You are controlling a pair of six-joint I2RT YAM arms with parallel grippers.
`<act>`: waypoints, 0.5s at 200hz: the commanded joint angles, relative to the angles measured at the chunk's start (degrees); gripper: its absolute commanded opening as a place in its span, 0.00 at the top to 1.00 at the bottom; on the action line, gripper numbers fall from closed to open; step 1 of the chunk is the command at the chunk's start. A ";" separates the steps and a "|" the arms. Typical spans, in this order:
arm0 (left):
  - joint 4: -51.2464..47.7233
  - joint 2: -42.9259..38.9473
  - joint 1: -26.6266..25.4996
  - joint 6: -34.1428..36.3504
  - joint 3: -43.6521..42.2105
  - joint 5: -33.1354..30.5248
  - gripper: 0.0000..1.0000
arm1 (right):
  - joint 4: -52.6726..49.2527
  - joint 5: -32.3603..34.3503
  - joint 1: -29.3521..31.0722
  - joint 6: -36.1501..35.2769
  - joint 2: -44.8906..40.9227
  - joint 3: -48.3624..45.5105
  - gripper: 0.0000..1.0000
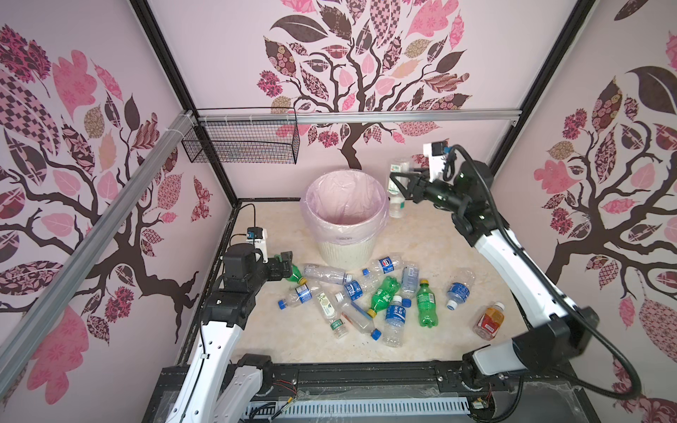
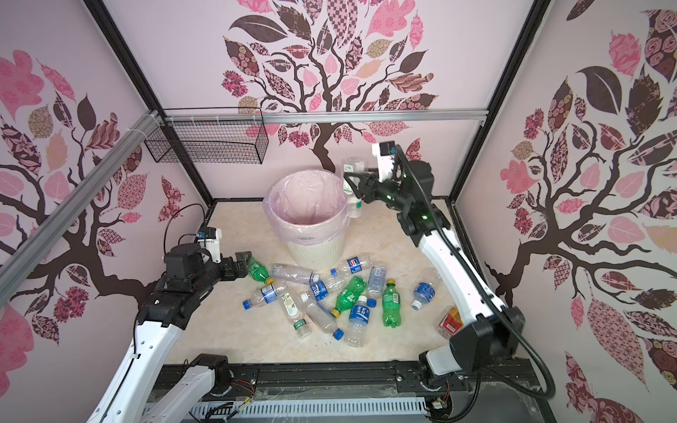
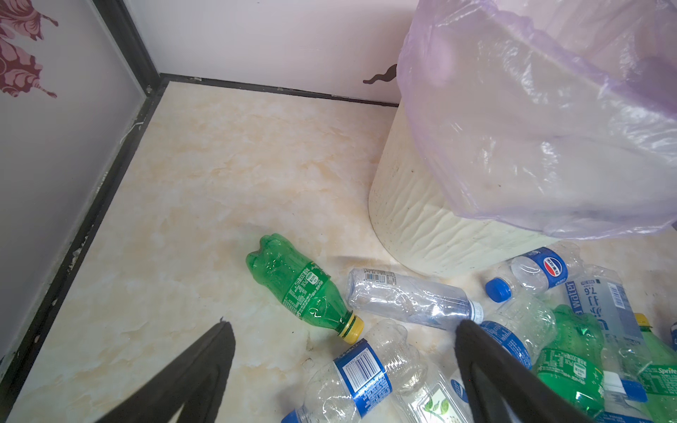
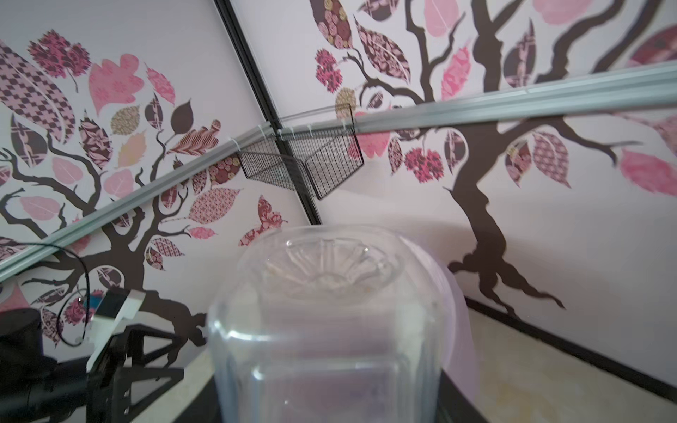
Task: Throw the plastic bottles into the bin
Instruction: 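Lift the clear bottle with the right gripper over the bin, then open the right gripper to drop the bottle into the bin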
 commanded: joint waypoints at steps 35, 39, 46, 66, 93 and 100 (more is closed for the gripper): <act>-3.44 -1.79 0.27 2.53 2.89 1.22 0.02 | -17.09 2.46 3.95 -5.04 11.83 16.58 0.19; -3.57 -1.83 0.26 2.65 2.97 1.28 0.02 | -16.74 3.42 3.92 -5.29 10.67 15.03 0.17; -3.66 -1.83 0.27 2.74 2.95 1.35 0.02 | -16.35 4.99 3.80 -5.70 8.49 12.42 0.14; -3.24 -1.42 0.27 2.33 3.12 2.10 0.02 | -18.10 8.56 2.93 -6.11 2.45 7.34 0.12; -1.91 -0.72 0.27 1.48 2.93 3.27 0.02 | -24.04 18.87 0.72 -4.22 -5.86 1.93 0.12; -1.61 -0.56 0.26 1.40 2.84 3.43 0.02 | -26.28 21.90 -0.04 -3.68 -7.70 0.81 0.12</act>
